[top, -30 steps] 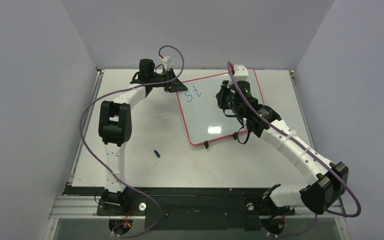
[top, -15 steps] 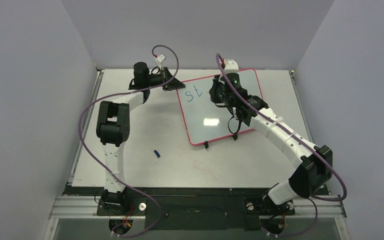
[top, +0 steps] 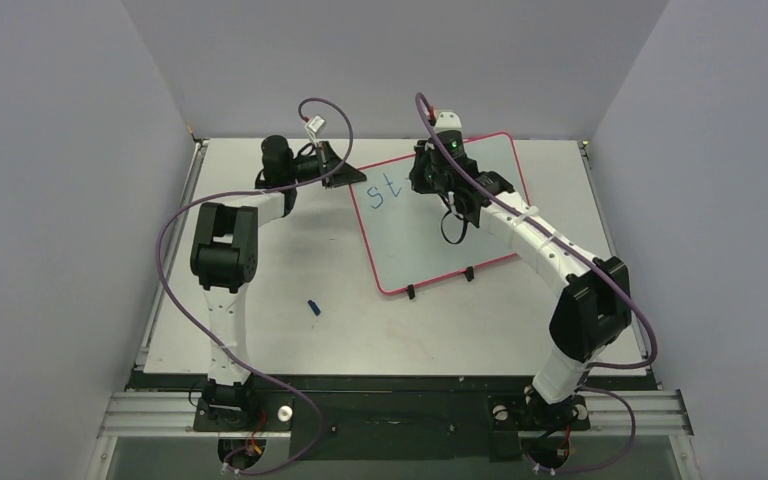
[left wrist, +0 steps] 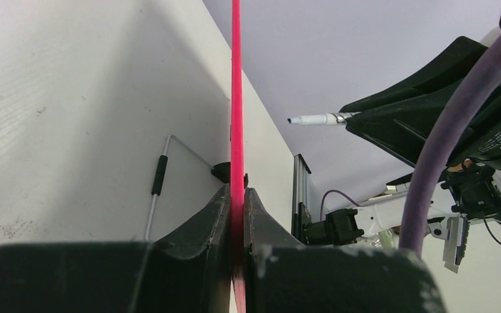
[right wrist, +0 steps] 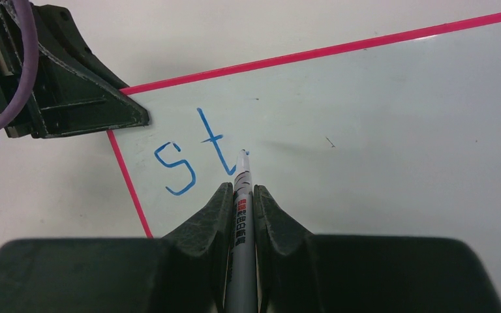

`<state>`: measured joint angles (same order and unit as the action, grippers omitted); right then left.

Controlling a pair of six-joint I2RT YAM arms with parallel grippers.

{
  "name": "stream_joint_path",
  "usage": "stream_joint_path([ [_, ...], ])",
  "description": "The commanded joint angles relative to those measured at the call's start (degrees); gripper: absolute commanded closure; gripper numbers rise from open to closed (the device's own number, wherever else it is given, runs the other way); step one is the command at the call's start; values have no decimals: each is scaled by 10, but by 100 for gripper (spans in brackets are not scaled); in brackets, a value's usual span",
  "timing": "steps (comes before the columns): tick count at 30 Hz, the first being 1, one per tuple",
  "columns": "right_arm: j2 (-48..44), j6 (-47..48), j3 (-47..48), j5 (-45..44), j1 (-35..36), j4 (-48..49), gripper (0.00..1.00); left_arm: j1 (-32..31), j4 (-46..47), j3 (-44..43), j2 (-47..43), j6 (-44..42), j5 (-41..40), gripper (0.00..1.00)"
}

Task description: Write a sentence on the whiteboard

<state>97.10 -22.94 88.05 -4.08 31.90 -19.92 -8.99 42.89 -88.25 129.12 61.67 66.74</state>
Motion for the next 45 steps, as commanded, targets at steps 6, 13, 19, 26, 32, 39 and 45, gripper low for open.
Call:
stream_joint_path([
  [6, 22, 14, 29, 19, 0, 17, 100, 4, 90, 2, -42, 22, 36, 100],
  [13, 49, 17, 52, 4, 2, 18, 100, 4, 103, 1, -39, 32, 37, 100],
  [19, 67, 18, 77, -11, 2, 14, 100, 4, 109, 1, -39, 37, 39, 100],
  [26, 76, 19, 86, -17, 2, 13, 100, 3, 111, 0, -37, 39, 39, 100],
  [32, 89, 21, 77, -22, 2, 12, 100, 4, 113, 0, -36, 40, 40, 100],
  [39, 76, 23, 43, -32, 4, 12, 100, 3, 115, -1, -37, 41, 41, 100],
  [45, 54, 26, -4, -42, 10, 18, 100, 3, 116, -1, -38, 42, 41, 100],
])
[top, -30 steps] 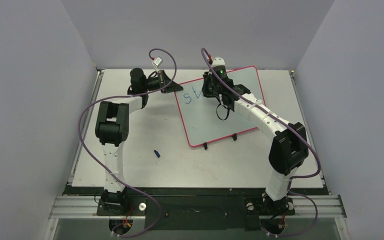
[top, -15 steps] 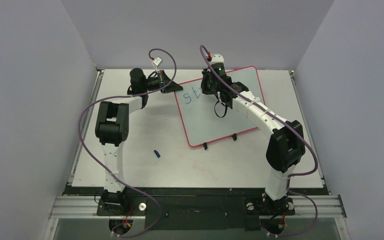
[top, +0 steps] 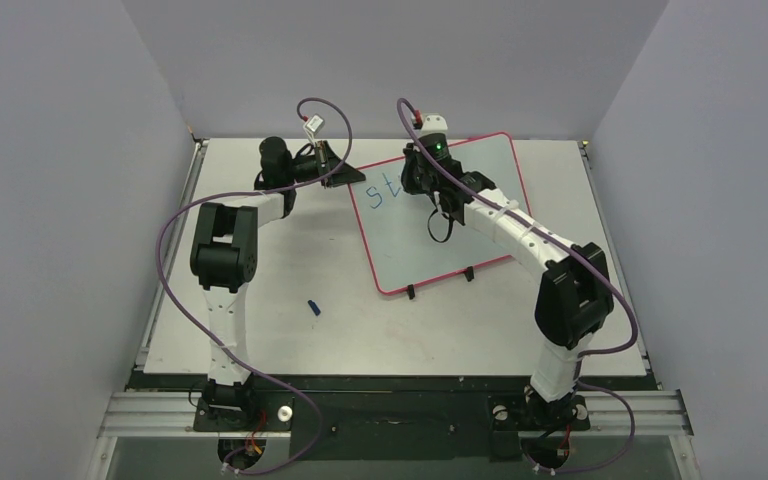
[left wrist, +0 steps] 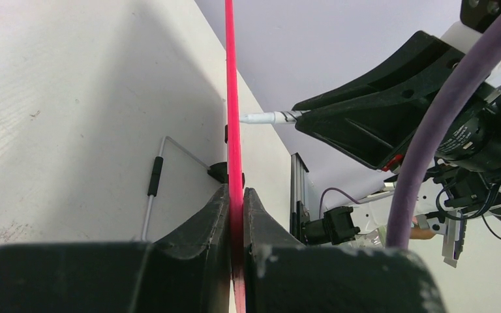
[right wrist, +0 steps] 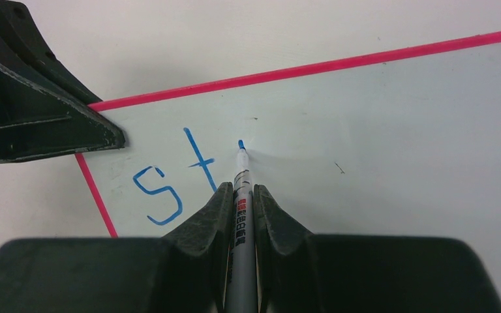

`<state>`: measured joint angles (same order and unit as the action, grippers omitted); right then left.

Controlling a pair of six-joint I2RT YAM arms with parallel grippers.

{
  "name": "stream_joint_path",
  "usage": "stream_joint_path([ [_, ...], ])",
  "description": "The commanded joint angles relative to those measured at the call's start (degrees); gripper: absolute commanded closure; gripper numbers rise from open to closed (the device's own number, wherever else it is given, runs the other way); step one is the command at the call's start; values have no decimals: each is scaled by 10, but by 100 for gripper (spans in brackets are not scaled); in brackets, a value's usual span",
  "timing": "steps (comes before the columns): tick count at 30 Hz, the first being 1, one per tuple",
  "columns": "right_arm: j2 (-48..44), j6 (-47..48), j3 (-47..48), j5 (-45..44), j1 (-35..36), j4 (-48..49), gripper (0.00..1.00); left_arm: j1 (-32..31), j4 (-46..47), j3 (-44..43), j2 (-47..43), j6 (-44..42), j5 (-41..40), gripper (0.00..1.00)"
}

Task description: Write a sentence on the whiteboard

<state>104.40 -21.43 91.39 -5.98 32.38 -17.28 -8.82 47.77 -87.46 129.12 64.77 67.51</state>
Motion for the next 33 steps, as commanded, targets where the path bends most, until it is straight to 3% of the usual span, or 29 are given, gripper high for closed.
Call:
stream_joint_path([
  [1, -23, 10, -43, -24, 6, -8, 100, 2, 67, -9, -38, 11, 33, 100],
  [16, -62, 4, -97, -42, 22, -6, 100, 2, 68, -6, -44, 12, 35, 100],
  [33, -24, 10, -14, -57, 18, -33, 100, 1, 69, -3, -48, 11, 37, 100],
])
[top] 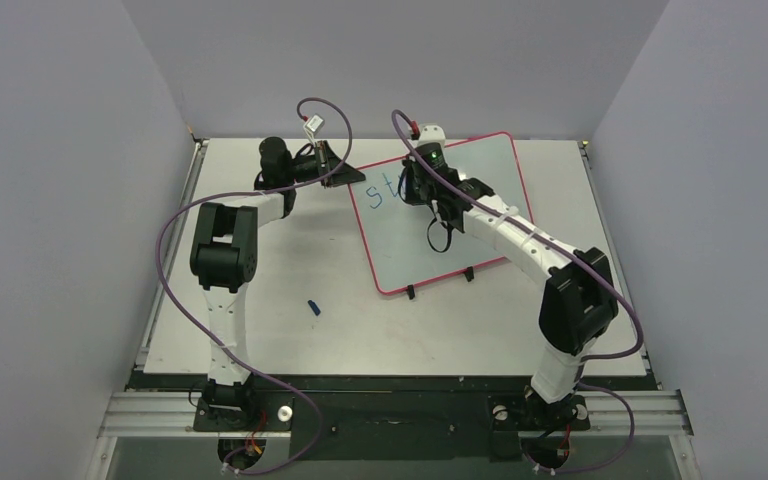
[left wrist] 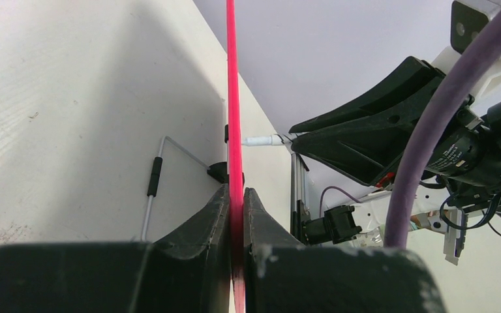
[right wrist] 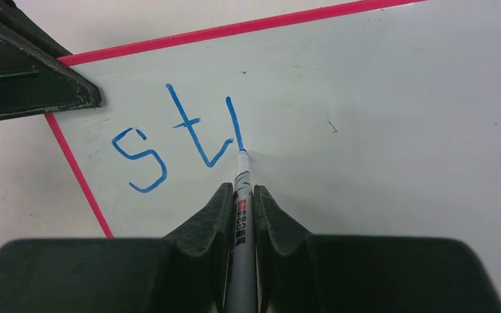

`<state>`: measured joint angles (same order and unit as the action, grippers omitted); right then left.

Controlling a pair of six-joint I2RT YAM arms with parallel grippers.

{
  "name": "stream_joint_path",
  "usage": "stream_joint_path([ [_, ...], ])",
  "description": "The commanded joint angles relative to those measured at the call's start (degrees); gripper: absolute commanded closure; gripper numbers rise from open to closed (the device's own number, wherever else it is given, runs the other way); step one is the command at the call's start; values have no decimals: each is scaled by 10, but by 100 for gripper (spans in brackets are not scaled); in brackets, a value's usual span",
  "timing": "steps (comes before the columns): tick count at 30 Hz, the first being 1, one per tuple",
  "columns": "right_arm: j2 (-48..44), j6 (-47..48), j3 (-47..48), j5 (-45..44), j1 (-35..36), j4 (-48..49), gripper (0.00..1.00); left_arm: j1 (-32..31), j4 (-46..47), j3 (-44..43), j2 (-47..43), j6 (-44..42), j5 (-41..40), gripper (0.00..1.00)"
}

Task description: Write a sentence on the whiteboard

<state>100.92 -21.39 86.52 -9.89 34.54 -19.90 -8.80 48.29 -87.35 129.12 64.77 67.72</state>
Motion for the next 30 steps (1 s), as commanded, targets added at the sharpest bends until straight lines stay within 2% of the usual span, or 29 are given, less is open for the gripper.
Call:
stream_joint_path([
  [1, 15, 10, 42, -18, -3, -9, 100, 1, 64, -4, -48, 11, 34, 100],
  [22, 63, 7, 138, -26, -24, -42, 100, 0, 66, -4, -46, 11, 35, 100],
  [30, 12, 2, 115, -16, -24, -43, 100, 1, 67, -4, -47, 12, 36, 100],
])
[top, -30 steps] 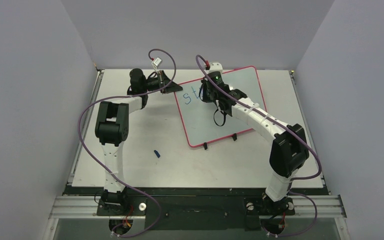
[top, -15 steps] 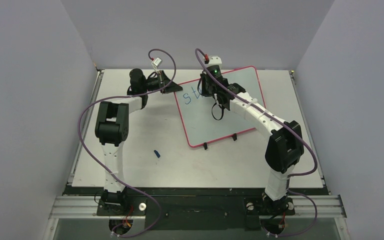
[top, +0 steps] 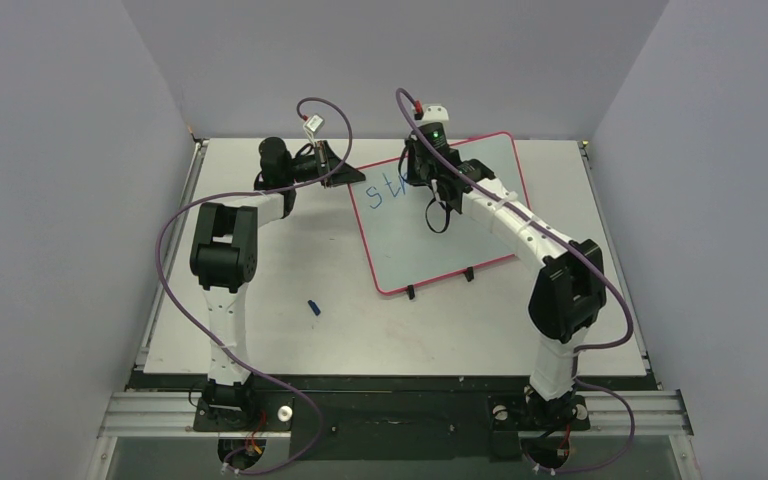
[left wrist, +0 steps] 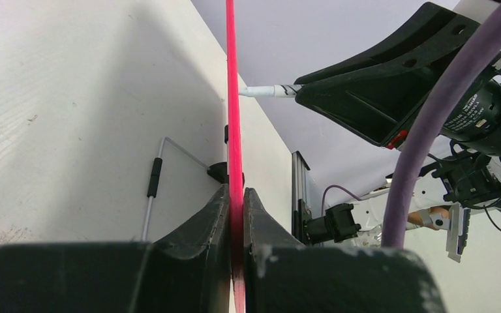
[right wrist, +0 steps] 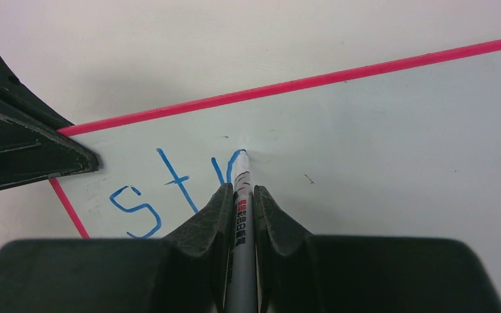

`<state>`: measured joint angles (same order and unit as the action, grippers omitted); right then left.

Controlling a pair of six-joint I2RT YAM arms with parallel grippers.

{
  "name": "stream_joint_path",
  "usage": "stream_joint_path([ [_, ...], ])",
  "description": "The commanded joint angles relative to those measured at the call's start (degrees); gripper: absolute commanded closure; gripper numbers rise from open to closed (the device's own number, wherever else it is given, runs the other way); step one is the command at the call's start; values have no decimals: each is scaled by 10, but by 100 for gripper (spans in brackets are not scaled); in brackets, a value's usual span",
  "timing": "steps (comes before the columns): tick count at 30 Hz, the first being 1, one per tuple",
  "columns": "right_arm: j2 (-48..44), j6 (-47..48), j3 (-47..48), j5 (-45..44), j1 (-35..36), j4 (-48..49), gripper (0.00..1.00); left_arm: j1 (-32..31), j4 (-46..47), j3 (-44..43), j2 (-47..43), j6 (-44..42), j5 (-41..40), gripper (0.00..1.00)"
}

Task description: Write a sentence on the whiteboard

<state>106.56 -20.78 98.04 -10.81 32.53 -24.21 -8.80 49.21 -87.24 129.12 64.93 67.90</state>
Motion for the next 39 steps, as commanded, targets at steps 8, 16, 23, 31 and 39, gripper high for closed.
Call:
stream_joint_path([
  [8, -161, 0, -105, -19, -7, 39, 100, 3, 54, -5, -52, 7, 36, 100],
  [16, -226, 5, -220, -3, -22, 124, 100, 4, 26, -4, -59, -18, 38, 100],
  [23, -259, 28, -259, 23, -36, 167, 100, 4, -33, 1, -78, -65, 34, 100],
  [31, -266, 30, -277, 59, -40, 216, 100, 0, -59, 1, -91, -90, 31, 100],
  [39, -224, 13, -253, 80, -46, 224, 100, 0, -67, 0, -93, -96, 31, 100],
])
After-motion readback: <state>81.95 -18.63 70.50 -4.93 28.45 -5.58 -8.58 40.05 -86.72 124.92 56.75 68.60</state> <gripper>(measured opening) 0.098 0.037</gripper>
